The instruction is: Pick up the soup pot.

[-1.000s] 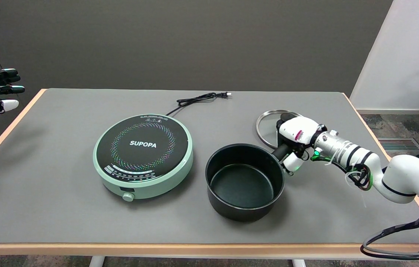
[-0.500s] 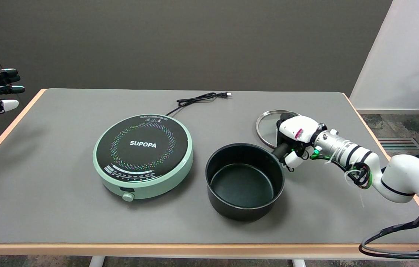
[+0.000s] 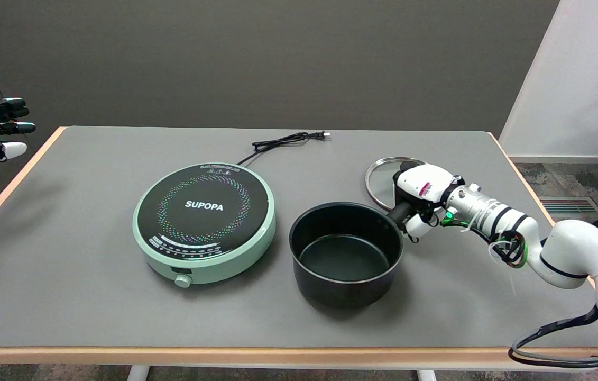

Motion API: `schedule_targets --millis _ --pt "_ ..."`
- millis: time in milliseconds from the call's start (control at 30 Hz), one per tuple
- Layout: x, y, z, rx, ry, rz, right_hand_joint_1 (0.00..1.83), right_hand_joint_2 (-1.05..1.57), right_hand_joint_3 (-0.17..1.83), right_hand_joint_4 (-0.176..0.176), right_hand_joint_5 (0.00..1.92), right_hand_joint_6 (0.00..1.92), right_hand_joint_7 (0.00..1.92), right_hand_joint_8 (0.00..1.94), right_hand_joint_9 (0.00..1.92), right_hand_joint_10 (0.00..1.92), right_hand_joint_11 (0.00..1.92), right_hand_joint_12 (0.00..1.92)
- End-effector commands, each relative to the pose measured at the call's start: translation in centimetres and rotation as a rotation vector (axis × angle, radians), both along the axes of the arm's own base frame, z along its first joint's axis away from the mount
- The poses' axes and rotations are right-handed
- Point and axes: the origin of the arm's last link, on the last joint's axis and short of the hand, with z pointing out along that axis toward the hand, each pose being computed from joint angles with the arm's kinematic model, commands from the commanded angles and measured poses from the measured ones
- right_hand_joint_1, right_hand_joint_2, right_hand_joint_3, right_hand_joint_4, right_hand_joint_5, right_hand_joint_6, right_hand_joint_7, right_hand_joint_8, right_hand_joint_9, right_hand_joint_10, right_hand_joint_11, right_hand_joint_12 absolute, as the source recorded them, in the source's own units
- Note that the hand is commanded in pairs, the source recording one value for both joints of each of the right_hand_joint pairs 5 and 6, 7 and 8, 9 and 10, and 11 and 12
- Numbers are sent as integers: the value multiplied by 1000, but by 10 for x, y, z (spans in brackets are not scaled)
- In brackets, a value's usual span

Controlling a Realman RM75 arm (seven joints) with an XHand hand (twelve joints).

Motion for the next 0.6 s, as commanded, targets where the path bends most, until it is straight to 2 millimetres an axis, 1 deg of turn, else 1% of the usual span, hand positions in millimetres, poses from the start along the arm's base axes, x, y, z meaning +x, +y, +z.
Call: schedule_targets --millis 33,167,333,600 --pt "4 -7 -1 -9 -16 12 1153 692 664 -14 1920 1920 1920 1920 1920 1920 1920 1920" --pt "7 -8 -1 -9 -18 21 1141 759 681 -15 1920 1920 1920 1920 1920 1920 1920 1920" --pt "18 -9 4 -17 -44 57 1134 781 687 -17 1920 1920 1920 1920 1920 1920 1920 1920" --pt "22 -6 6 -4 -107 80 1127 796 696 -17 1920 1920 1920 1920 1920 1920 1920 1920"
